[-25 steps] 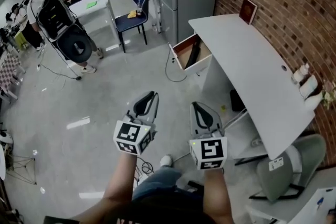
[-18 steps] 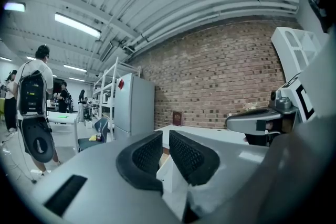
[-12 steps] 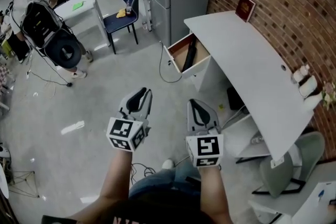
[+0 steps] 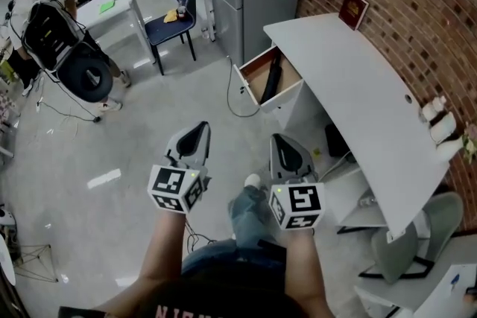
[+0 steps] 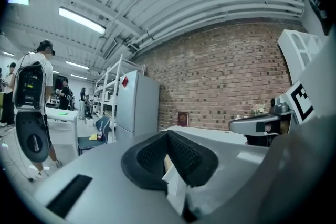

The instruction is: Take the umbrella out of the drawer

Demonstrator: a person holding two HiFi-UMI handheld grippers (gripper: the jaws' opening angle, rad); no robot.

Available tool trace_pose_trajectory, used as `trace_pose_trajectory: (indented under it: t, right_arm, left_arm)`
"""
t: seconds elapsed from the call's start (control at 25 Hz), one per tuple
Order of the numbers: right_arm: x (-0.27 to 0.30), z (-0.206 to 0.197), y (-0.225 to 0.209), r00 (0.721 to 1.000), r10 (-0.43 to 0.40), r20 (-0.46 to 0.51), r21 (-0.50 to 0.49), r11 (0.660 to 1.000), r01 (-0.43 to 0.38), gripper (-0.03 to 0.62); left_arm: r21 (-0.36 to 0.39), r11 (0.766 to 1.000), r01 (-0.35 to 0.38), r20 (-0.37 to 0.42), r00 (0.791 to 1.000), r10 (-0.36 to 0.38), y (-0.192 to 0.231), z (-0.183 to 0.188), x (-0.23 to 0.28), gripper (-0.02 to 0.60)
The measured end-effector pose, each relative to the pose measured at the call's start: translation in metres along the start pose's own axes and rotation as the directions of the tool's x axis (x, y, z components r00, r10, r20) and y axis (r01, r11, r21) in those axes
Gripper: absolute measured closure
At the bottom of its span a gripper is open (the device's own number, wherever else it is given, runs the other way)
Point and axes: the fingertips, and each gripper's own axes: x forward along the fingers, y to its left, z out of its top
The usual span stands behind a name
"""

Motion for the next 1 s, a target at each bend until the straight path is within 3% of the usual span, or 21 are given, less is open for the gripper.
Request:
trace_pose_trajectory:
  t: [0.48,0.84,1.0]
  right_arm:
    - [0.127,-0.007,-0.06,0.999,0.002,-0.039,0.029,1.0,-0.001,0.6]
    - [0.227,-0.006,-0.119,0.996,-0.013,-0.084,0.031,0.999,0.016,0.6]
    - [0.262,-0.019,-0.155,0.993,-0.029,-0.116,0.093,0.995,0.04,0.6]
  left_arm:
    - [0.036,0.998,-0.053,-0.041,0.998,0.055,0.071,0.0,0.107,0.581]
    - [0.034,0.999,0.016,-0.116,0.993,-0.012,0.11,-0.002,0.225,0.581]
    - [0.03,0.998,0.051,-0.146,0.988,-0.046,0.118,-0.009,0.277,0.581]
